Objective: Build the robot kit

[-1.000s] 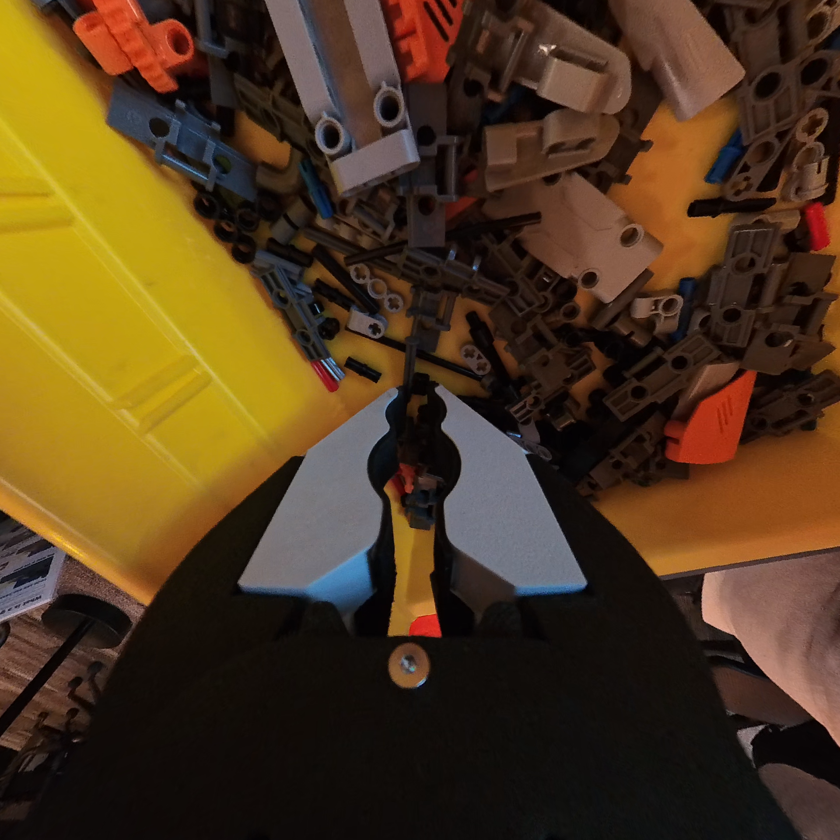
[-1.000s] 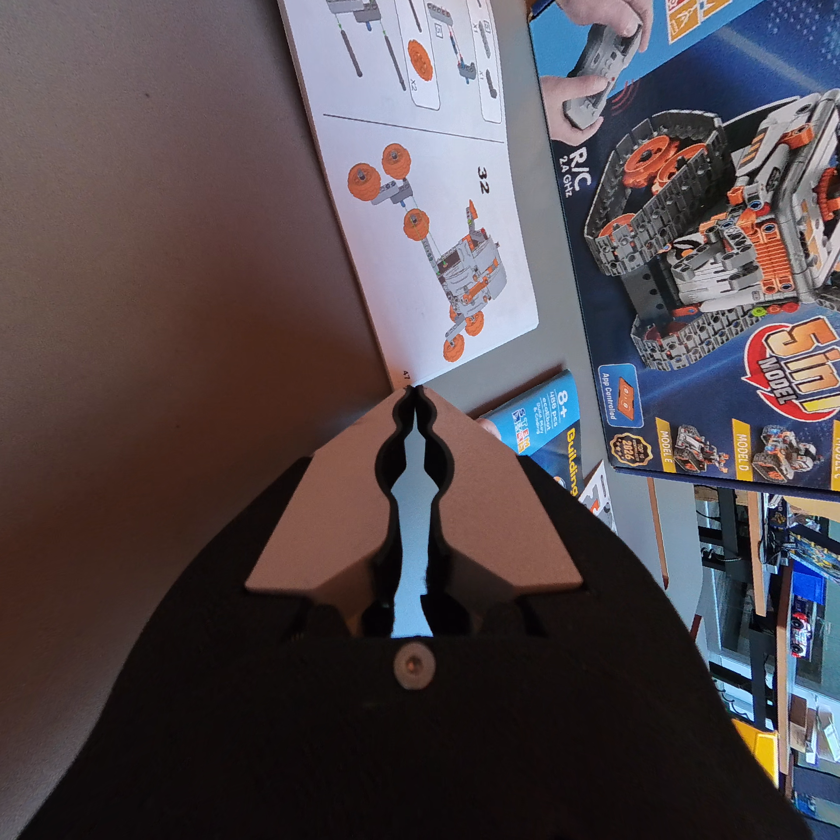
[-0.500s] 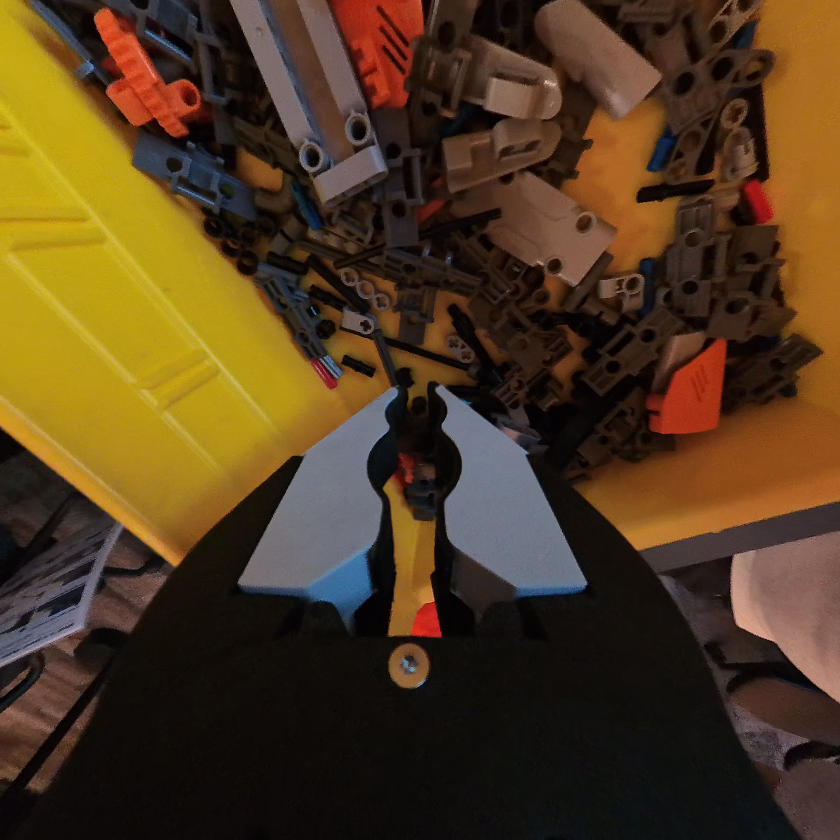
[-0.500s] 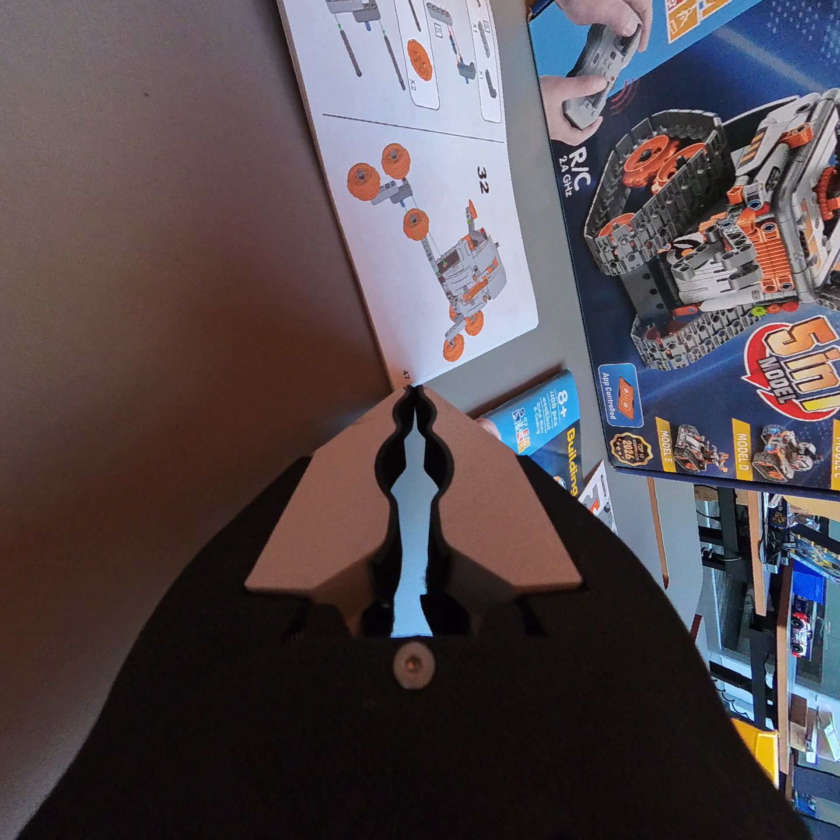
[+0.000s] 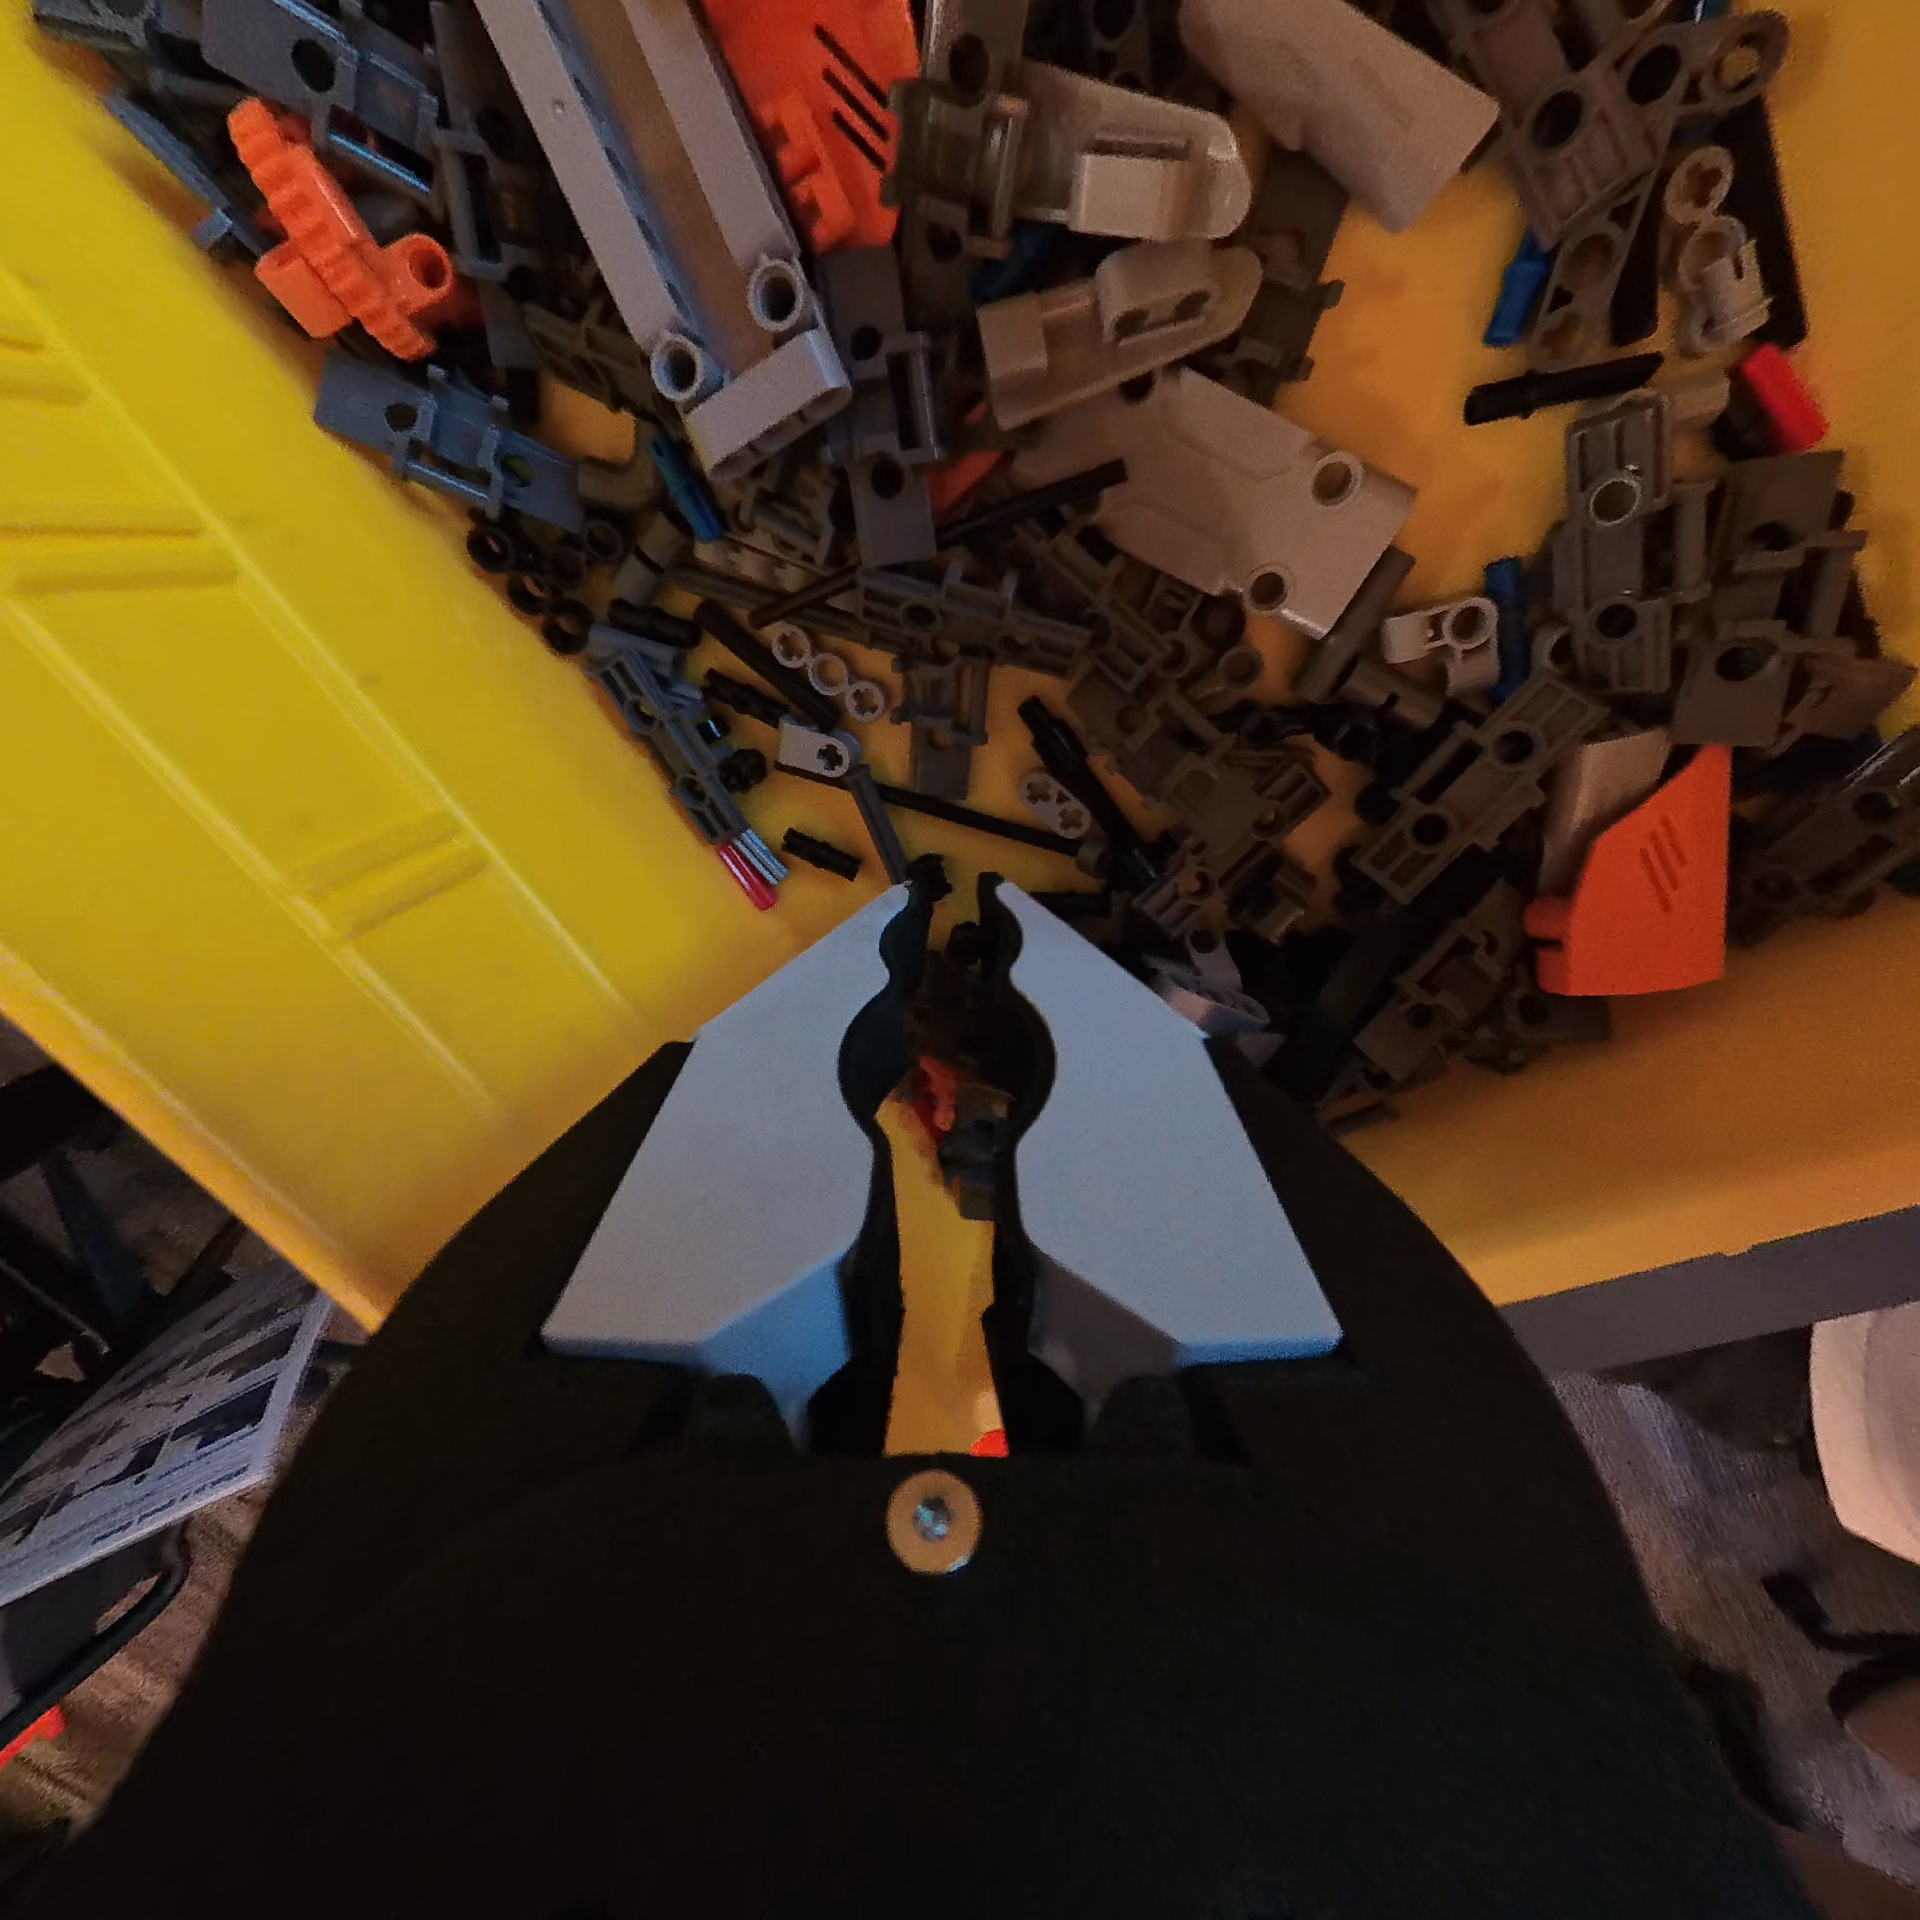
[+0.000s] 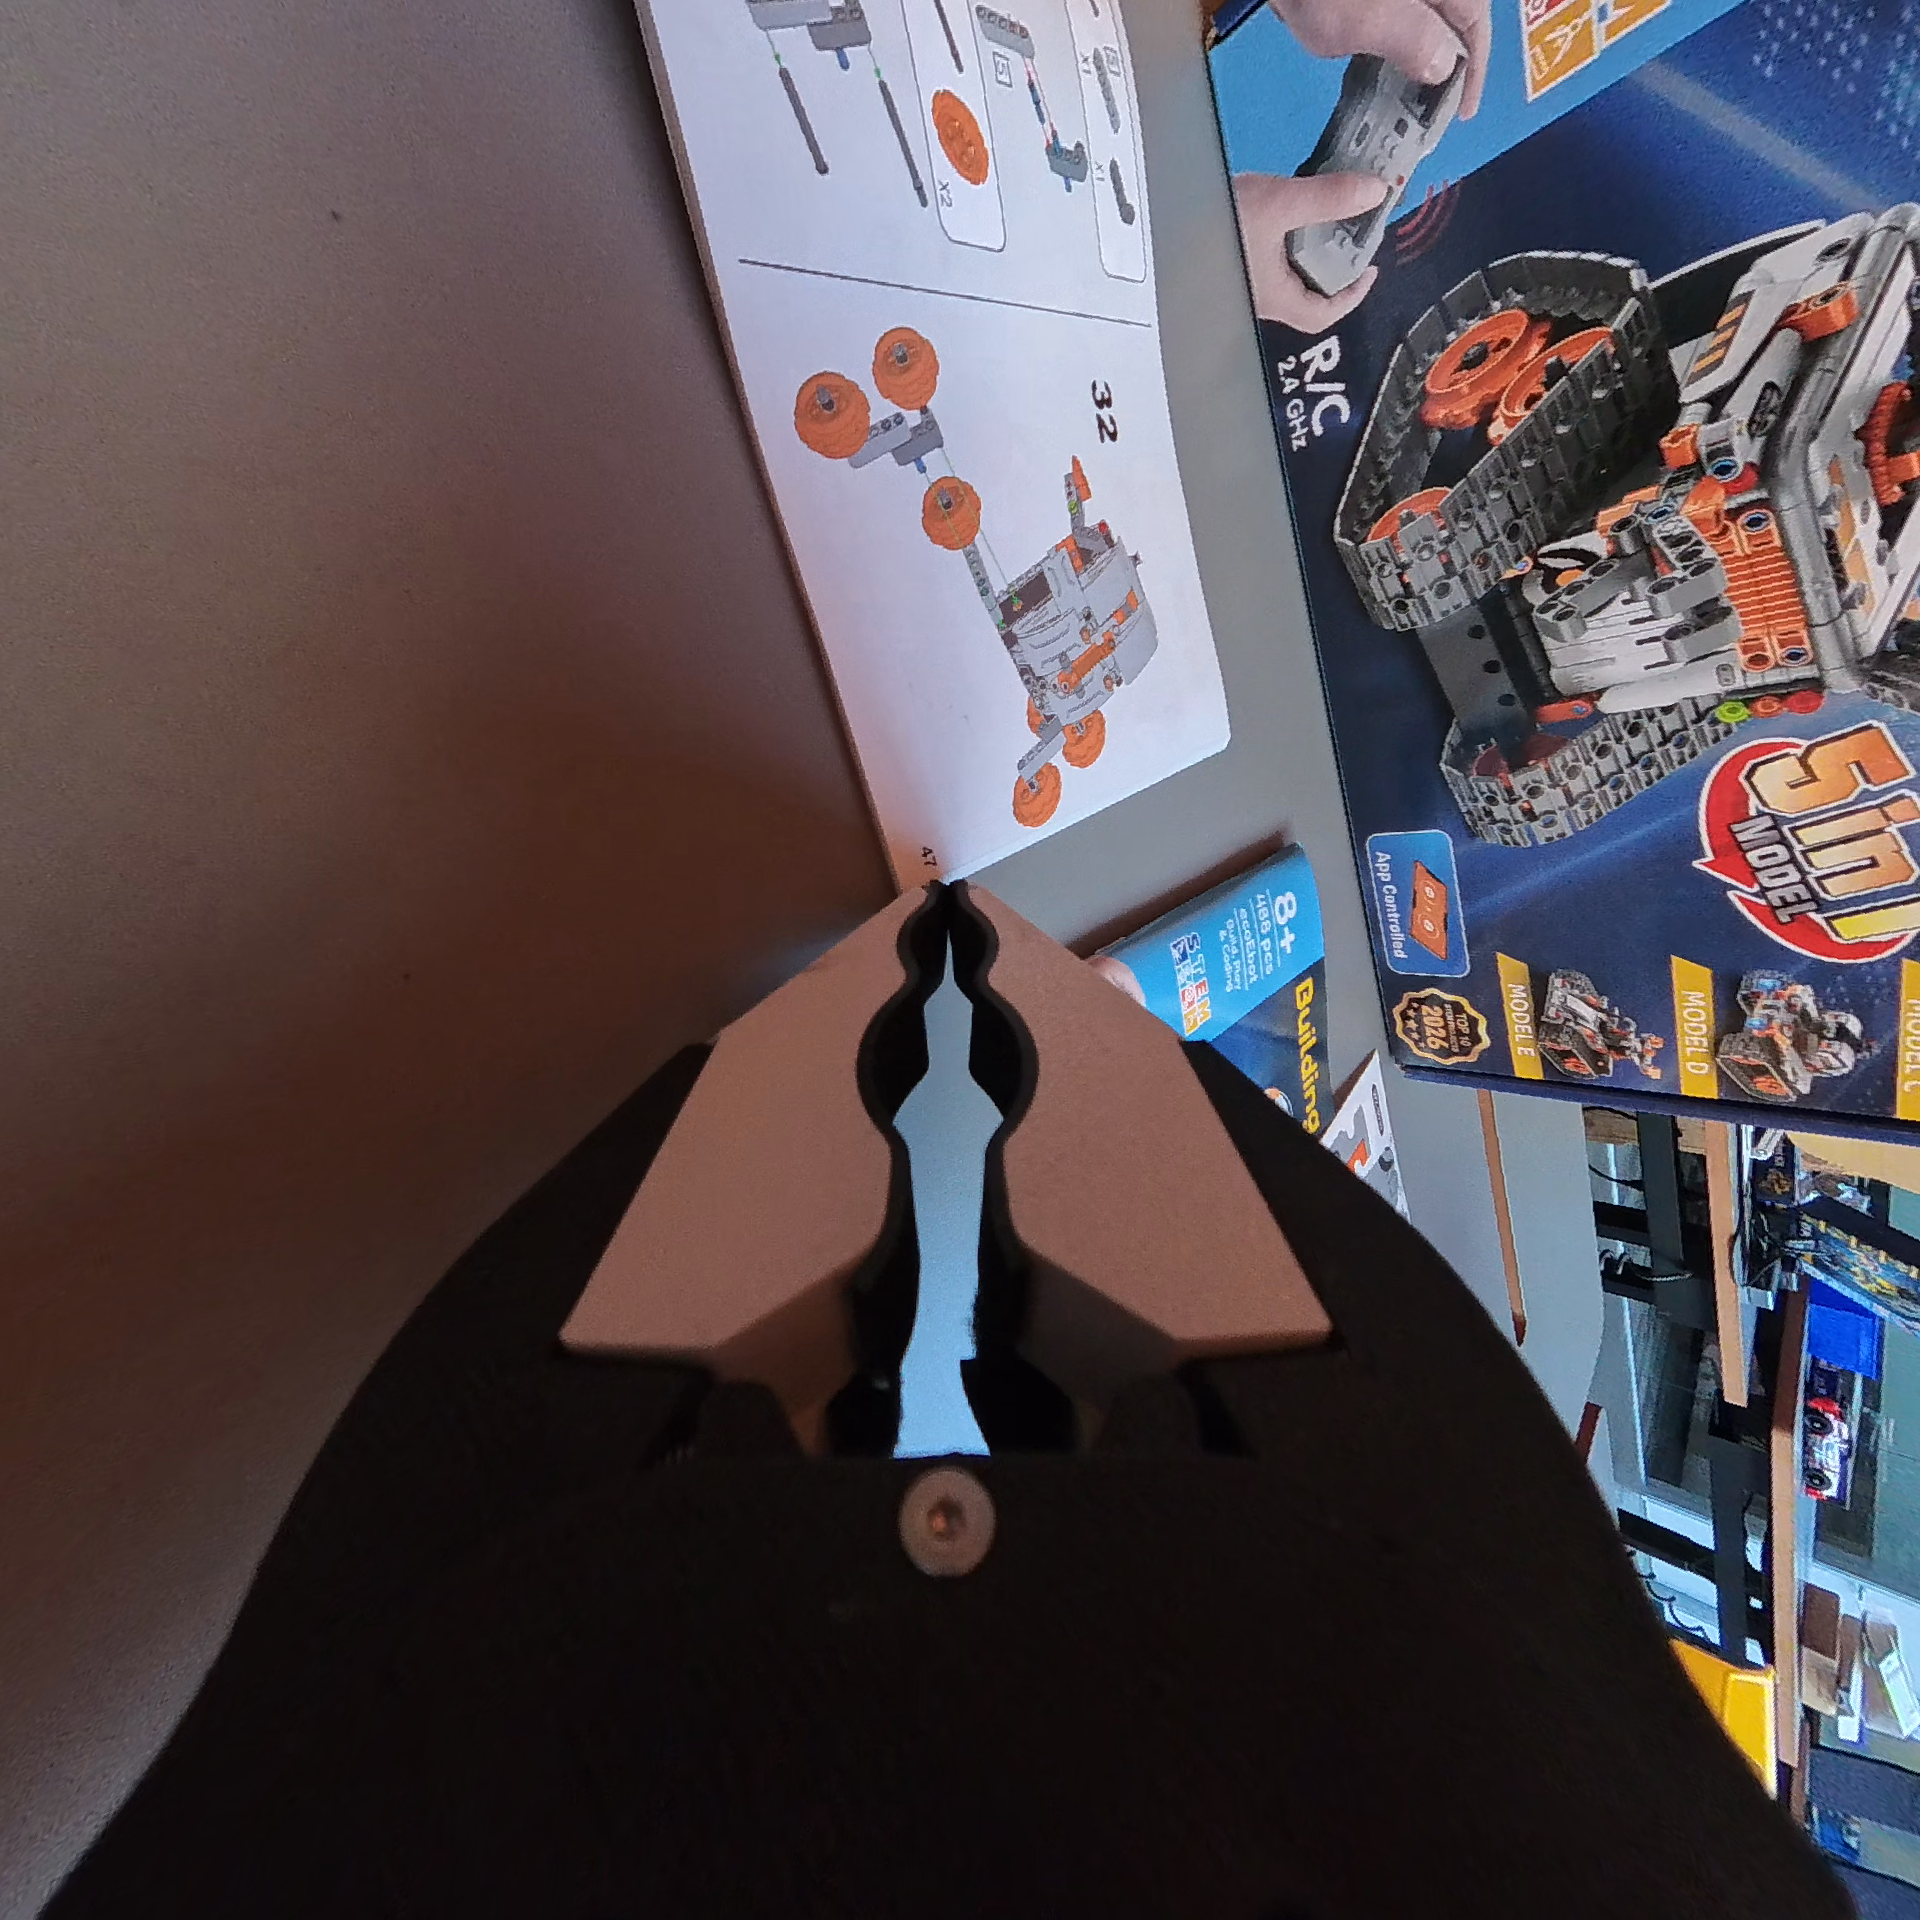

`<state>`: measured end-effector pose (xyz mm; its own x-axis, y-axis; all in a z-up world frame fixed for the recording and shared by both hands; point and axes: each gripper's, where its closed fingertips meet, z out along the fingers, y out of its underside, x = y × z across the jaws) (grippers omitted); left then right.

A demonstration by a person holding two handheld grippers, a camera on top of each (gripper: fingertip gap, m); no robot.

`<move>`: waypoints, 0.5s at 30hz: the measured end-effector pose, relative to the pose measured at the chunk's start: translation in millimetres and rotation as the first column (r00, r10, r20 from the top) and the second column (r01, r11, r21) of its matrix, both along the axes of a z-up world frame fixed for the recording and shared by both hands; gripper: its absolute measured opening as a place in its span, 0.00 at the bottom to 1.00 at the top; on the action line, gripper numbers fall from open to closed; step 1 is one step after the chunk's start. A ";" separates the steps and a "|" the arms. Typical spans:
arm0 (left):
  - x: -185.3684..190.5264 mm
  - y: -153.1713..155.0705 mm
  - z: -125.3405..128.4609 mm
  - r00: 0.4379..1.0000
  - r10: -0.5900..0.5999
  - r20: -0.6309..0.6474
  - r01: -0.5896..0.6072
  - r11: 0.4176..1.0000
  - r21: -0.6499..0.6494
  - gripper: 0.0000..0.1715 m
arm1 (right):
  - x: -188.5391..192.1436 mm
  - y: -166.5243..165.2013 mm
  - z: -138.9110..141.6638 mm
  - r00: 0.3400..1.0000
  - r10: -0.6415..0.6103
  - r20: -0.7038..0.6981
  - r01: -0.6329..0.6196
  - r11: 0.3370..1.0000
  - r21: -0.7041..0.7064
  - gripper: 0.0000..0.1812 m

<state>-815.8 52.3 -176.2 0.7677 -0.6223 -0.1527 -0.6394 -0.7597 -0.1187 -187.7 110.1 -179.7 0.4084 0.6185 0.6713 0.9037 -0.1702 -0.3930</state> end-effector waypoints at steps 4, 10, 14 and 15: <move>-2.4 1.9 0.9 1.000 0.002 0.001 -0.002 0.999 0.045 0.08 | 0.0 0.1 0.0 1.000 0.000 -0.004 0.000 1.000 -0.001 0.00; 0.2 -3.7 -4.6 0.999 -0.044 -0.016 0.045 0.997 0.065 0.12 | -0.1 0.0 -0.1 1.000 -0.001 -0.003 0.001 1.000 -0.001 0.00; -2.3 -2.5 -5.0 0.999 -0.035 -0.033 0.038 0.995 0.095 0.14 | -0.1 0.1 -0.1 1.000 -0.001 -0.006 0.001 1.000 -0.002 0.00; -2.6 -1.7 -4.8 0.999 -0.034 -0.037 0.037 0.994 0.103 0.13 | -0.2 0.1 -0.1 1.000 -0.001 -0.004 0.001 1.000 -0.001 0.00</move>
